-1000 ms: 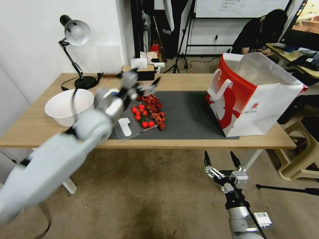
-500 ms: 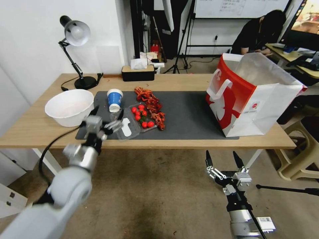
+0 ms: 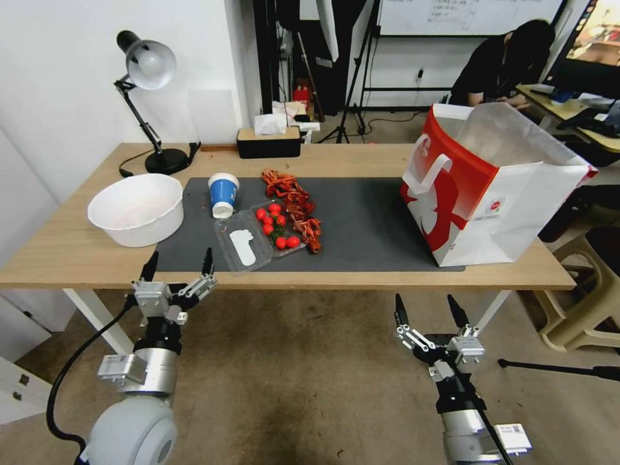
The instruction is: Pick up the trash from the table and place it into the takeout bag.
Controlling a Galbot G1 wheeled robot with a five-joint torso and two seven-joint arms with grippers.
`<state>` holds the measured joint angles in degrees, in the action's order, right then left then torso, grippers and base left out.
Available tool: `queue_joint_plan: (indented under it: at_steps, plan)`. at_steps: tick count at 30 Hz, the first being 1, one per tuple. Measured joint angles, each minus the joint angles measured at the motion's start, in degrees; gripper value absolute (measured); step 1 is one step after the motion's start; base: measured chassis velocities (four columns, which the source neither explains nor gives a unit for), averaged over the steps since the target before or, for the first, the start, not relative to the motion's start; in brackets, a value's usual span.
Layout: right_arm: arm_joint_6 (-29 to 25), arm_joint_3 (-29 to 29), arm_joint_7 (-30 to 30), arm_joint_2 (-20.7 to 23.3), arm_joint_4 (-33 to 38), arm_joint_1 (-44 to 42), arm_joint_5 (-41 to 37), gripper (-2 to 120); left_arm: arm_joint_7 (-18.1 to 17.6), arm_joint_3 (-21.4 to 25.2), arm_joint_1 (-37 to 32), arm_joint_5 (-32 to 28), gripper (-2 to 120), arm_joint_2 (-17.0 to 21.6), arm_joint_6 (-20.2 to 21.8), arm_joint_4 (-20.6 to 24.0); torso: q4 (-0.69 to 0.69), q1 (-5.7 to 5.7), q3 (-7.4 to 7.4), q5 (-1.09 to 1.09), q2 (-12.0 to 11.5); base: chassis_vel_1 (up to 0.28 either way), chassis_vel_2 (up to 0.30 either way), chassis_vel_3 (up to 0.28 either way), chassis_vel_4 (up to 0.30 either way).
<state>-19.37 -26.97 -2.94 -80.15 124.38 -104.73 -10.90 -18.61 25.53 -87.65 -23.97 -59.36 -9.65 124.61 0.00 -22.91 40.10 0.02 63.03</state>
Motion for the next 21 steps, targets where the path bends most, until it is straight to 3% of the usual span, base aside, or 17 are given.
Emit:
queue_joint_plan:
  at_steps: [2, 5, 8, 10, 11, 12, 13, 15, 16, 17, 18, 21]
  plan:
    - [0.0, 0.4, 0.0, 0.0, 0.1, 0.1, 0.1, 100, 0.0, 1.3, -4.3, 2.5, 100, -3.2, -1.8, 0.9, 0.02, 0.00, 0.00, -0.01, 0.0, 0.000, 0.000, 0.000, 0.000]
    - [-0.1, 0.9, 0.0, 0.0, 0.0, 0.2, 0.2, 100, 0.1, 0.8, -5.3, 2.6, 100, -4.1, -1.7, 1.6, 0.02, 0.00, 0.00, 0.00, 0.0, 0.000, 0.000, 0.000, 0.000]
    - [-0.1, 0.9, 0.0, 0.0, 0.0, 0.2, 0.3, 100, -2.8, -1.9, 4.5, -5.4, 100, 0.5, 5.0, -0.4, -0.04, -0.01, 0.01, -0.02, 0.0, 0.000, 0.000, 0.000, 0.000]
    - [0.1, 1.1, -0.1, 0.4, 0.0, 0.4, 0.2, 100, -2.8, -2.2, 6.9, -7.9, 100, 2.4, 6.3, -1.9, -0.07, -0.03, 0.01, -0.04, 0.0, 0.000, 0.000, 0.000, 0.000]
    - [0.7, 2.0, -0.3, 1.5, -0.3, 1.3, -0.1, 100, -2.6, -2.2, 8.3, -10.1, 100, 4.3, 7.2, -2.9, -0.05, -0.03, 0.02, -0.05, 0.0, 0.000, 0.000, 0.000, 0.000]
    - [1.5, 3.3, -0.6, 3.3, -0.9, 2.9, -0.6, 100, -2.5, -1.7, 9.8, -13.2, 100, 6.6, 8.3, -3.9, 0.05, -0.02, 0.02, 0.00, 0.0, 0.000, 0.000, 0.000, 0.000]
    - [1.5, 3.3, -0.6, 3.3, -0.9, 2.9, -0.6, 100, -2.5, -1.7, 9.8, -13.2, 100, 6.6, 8.3, -3.9, 0.05, -0.02, 0.02, 0.00, 0.0, 0.000, 0.000, 0.000, 0.000]
    - [1.9, 3.6, -0.8, 4.4, -1.2, 3.3, -1.1, 100, -2.7, -3.2, 14.1, -17.9, 100, 9.5, 10.3, -6.1, 0.08, -0.02, 0.01, -0.01, 0.0, 0.000, 0.000, 0.000, 0.000]
    - [1.9, 3.1, -0.8, 4.5, -1.2, 3.0, -1.3, 100, -2.9, -5.8, 21.6, -22.5, 100, 11.8, 13.6, -8.9, -0.03, -0.03, 0.02, -0.05, 0.0, 0.000, 0.000, 0.000, 0.000]
    - [1.9, 3.1, -0.8, 4.5, -1.2, 3.0, -1.3, 100, -2.9, -5.8, 21.6, -22.5, 100, 11.8, 13.6, -8.9, -0.03, -0.03, 0.02, -0.05, 0.0, 0.000, 0.000, 0.000, 0.000]
    - [1.8, 2.6, -0.8, 4.4, -1.2, 2.6, -1.3, 100, -3.1, -7.8, 27.6, -25.9, 100, 12.8, 15.7, -10.8, -0.06, -0.03, 0.02, -0.01, 0.0, 0.000, 0.000, 0.000, 0.000]
    - [1.9, 2.1, -0.9, 5.5, -0.9, 2.2, -1.3, 100, -3.9, -15.1, 41.1, -31.2, 100, 14.7, 18.5, -16.8, 0.01, -0.03, 0.02, -0.03, 0.0, 0.000, 0.000, 0.000, 0.000]
